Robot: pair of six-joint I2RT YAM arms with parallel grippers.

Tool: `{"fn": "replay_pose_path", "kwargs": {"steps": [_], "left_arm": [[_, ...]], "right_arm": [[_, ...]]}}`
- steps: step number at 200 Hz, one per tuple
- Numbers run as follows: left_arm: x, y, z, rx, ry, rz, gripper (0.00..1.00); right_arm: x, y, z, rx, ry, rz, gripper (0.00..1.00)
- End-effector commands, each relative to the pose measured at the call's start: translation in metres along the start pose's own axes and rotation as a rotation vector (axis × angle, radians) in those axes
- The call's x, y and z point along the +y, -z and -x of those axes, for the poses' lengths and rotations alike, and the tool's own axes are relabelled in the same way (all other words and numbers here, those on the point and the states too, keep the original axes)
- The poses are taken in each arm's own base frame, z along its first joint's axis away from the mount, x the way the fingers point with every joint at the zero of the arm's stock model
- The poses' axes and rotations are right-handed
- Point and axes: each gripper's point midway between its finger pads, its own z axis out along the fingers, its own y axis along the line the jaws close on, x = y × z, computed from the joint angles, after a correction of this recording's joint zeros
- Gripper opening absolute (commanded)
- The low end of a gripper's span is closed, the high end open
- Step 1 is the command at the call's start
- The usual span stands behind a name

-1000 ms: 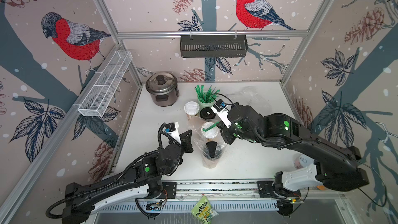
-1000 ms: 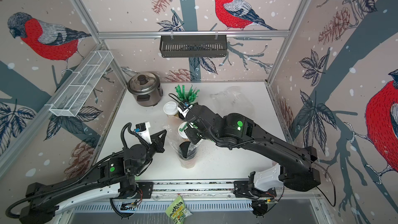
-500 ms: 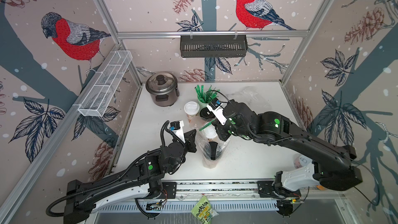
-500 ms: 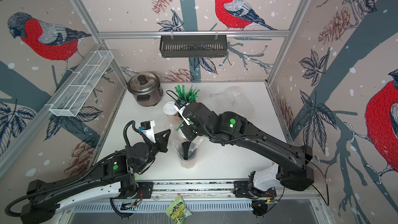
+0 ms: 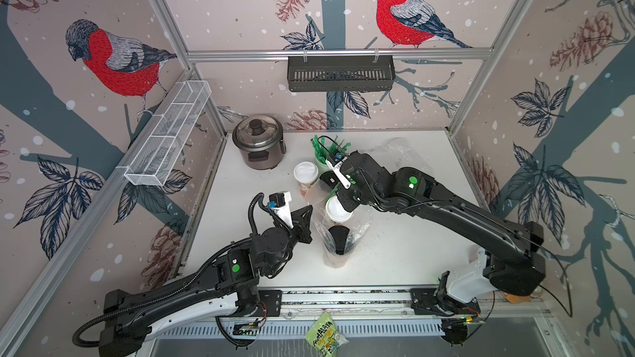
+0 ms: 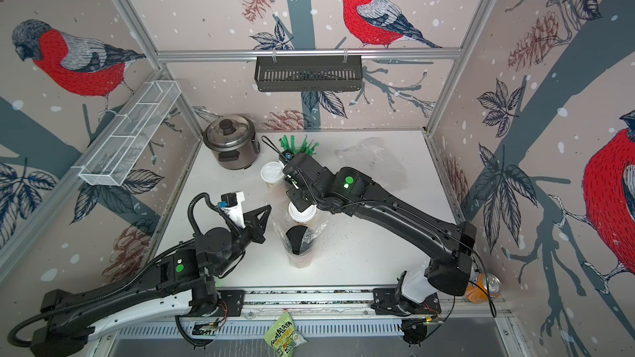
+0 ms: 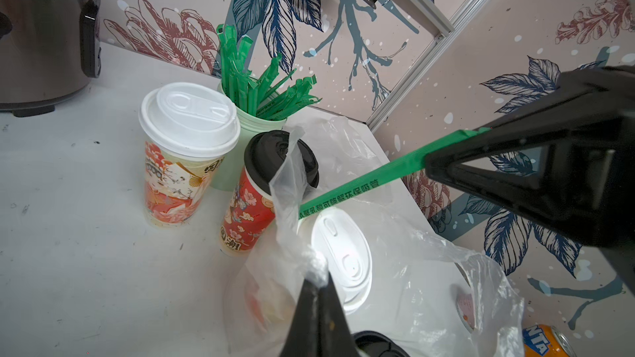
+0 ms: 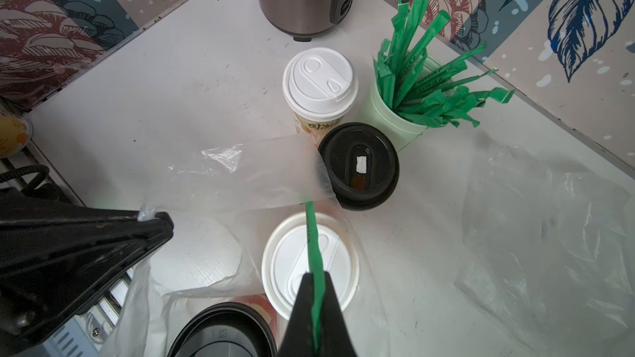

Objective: Pack milk tea into plastic carrier bags
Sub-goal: Place the straw in the plastic carrier bag.

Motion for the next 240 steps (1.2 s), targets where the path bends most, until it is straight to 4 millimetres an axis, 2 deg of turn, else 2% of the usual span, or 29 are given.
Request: {"fn": "replay_pose_path", "kwargs": {"steps": [1, 50, 114, 140, 153, 168, 189, 240], "left_arm": [[0.003, 0.001, 0.006, -0.034, 0.020, 0.012, 0.00], [0.012, 0.005, 0.003, -0.043, 0.043, 0.023, 0.00], [0.014, 0.005, 0.002, -0.044, 0.047, 0.027, 0.00], [0.014, 0.005, 0.001, -0.041, 0.047, 0.027, 0.00], [0.014, 0.005, 0.001, -0.040, 0.048, 0.027, 0.00], [0.014, 0.005, 0.001, -0.040, 0.048, 0.028, 0.00], [0.015, 0.005, 0.000, -0.038, 0.048, 0.029, 0.00], [0.016, 0.004, -0.001, -0.040, 0.050, 0.034, 0.00]], "right_arm": [[-0.007, -0.008, -0.002, 0.018, 0.015, -0.024, 0.01], [-0.020, -0.034, -0.018, 0.094, 0.007, -0.059, 0.01], [-0.021, -0.071, -0.037, 0.148, -0.029, -0.009, 0.02], [-0.022, -0.081, -0.042, 0.149, -0.048, 0.016, 0.13], [-0.024, -0.084, -0.043, 0.155, -0.058, 0.021, 0.27], [-0.027, -0.082, -0.039, 0.145, -0.063, 0.016, 0.30], [-0.030, -0.073, -0.027, 0.117, -0.065, 0.009, 0.40], [-0.046, -0.030, 0.029, -0.089, -0.071, -0.006, 0.58]]}}
